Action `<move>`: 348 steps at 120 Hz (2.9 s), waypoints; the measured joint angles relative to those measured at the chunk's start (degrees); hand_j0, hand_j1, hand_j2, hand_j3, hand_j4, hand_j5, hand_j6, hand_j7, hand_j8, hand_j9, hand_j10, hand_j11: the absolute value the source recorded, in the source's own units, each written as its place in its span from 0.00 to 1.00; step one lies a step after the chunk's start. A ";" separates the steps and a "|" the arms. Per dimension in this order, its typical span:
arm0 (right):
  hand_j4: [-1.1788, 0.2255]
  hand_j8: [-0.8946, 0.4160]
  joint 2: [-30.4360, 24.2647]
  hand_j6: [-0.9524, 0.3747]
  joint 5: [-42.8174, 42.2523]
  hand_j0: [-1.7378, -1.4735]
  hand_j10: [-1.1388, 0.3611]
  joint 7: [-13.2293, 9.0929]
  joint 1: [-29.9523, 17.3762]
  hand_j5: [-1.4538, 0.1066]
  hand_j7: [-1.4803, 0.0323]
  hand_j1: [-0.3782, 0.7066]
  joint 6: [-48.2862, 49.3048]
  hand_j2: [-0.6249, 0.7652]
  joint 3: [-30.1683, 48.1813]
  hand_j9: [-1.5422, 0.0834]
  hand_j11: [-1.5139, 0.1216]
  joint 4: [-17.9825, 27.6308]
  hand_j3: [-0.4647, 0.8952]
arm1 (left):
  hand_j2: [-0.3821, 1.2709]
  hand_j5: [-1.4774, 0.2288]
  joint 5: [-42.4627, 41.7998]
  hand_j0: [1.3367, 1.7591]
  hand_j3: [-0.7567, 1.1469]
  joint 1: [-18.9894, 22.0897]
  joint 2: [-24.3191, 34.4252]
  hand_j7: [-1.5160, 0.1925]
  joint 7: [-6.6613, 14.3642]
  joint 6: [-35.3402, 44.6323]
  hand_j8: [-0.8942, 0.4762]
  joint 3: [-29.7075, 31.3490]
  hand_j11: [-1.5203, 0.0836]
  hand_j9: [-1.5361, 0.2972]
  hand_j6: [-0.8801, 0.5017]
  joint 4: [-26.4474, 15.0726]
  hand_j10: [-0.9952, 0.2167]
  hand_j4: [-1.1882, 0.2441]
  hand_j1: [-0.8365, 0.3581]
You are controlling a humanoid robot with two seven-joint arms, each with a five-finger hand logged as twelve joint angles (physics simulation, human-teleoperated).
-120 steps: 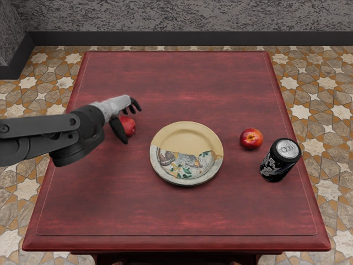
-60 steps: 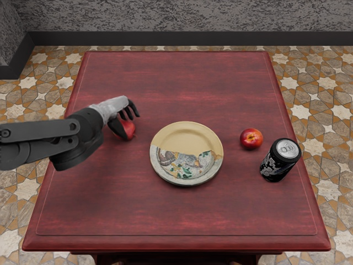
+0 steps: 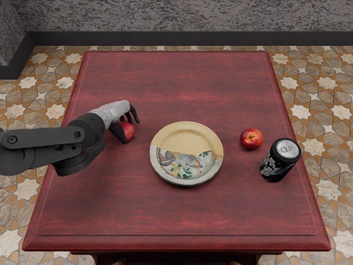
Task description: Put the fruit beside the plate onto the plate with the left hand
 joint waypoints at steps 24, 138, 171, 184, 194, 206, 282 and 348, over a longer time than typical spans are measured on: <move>0.83 0.67 0.00 0.70 -0.01 0.30 0.75 0.00 0.00 0.92 0.96 0.05 -0.01 0.45 0.00 0.94 0.91 -0.02 0.34 | 0.38 0.50 -0.44 0.75 0.40 -0.06 0.00 0.50 0.00 -0.07 0.29 0.97 0.50 0.45 0.18 0.04 0.34 0.39 0.52; 0.83 0.67 0.00 0.70 -0.01 0.30 0.75 0.00 0.00 0.92 0.96 0.05 -0.01 0.45 0.00 0.94 0.91 -0.06 0.34 | 0.41 0.39 -18.70 0.76 0.40 0.32 -1.32 0.42 -0.03 -15.82 0.33 -22.31 0.44 0.40 0.25 -0.77 0.39 0.41 0.48; 0.83 0.67 0.00 0.71 -0.01 0.30 0.75 0.00 0.00 0.92 0.96 0.05 -0.02 0.45 0.00 0.94 0.91 -0.06 0.34 | 0.45 0.39 -19.48 0.76 0.40 3.50 -6.02 0.42 -0.01 -17.25 0.34 -21.37 0.45 0.40 0.25 -0.71 0.41 0.41 0.47; 0.83 0.67 0.00 0.70 -0.01 0.30 0.75 0.00 0.00 0.92 0.96 0.05 -0.03 0.45 0.00 0.94 0.91 -0.06 0.34 | 0.38 0.52 -19.41 0.76 0.40 2.57 -6.20 0.54 -0.02 -17.32 0.41 -21.31 0.58 0.52 0.35 -0.70 0.51 0.52 0.60; 0.83 0.67 0.00 0.70 -0.01 0.30 0.75 0.00 0.00 0.92 0.96 0.05 -0.03 0.45 0.00 0.94 0.91 -0.06 0.34 | 0.33 0.63 -19.47 0.76 0.40 2.44 -5.78 0.65 -0.03 -18.97 0.49 -21.85 0.70 0.62 0.44 -0.71 0.61 0.62 0.72; 0.83 0.67 0.00 0.70 -0.01 0.30 0.75 0.00 0.00 0.92 0.96 0.05 -0.02 0.45 0.01 0.94 0.91 -0.06 0.34 | 0.29 0.72 -21.33 0.76 0.40 3.44 -3.30 0.74 -0.03 -25.85 0.55 -26.21 0.79 0.70 0.51 -0.76 0.69 0.70 0.82; 0.83 0.67 0.00 0.70 -0.01 0.30 0.75 0.00 0.00 0.92 0.96 0.05 -0.01 0.45 0.00 0.94 0.91 -0.06 0.34 | 0.24 0.85 -63.36 0.76 0.40 32.30 23.19 0.87 -0.03 -54.76 0.64 -61.52 0.93 0.82 0.62 1.16 0.81 0.82 0.97; 0.83 0.67 0.00 0.70 -0.01 0.30 0.75 0.00 0.00 0.92 0.96 0.05 -0.01 0.45 0.00 0.94 0.91 -0.06 0.34 | 0.23 0.86 -63.99 0.76 0.40 35.51 36.92 0.88 -0.03 -54.90 0.65 -61.67 0.94 0.83 0.63 7.39 0.82 0.83 0.98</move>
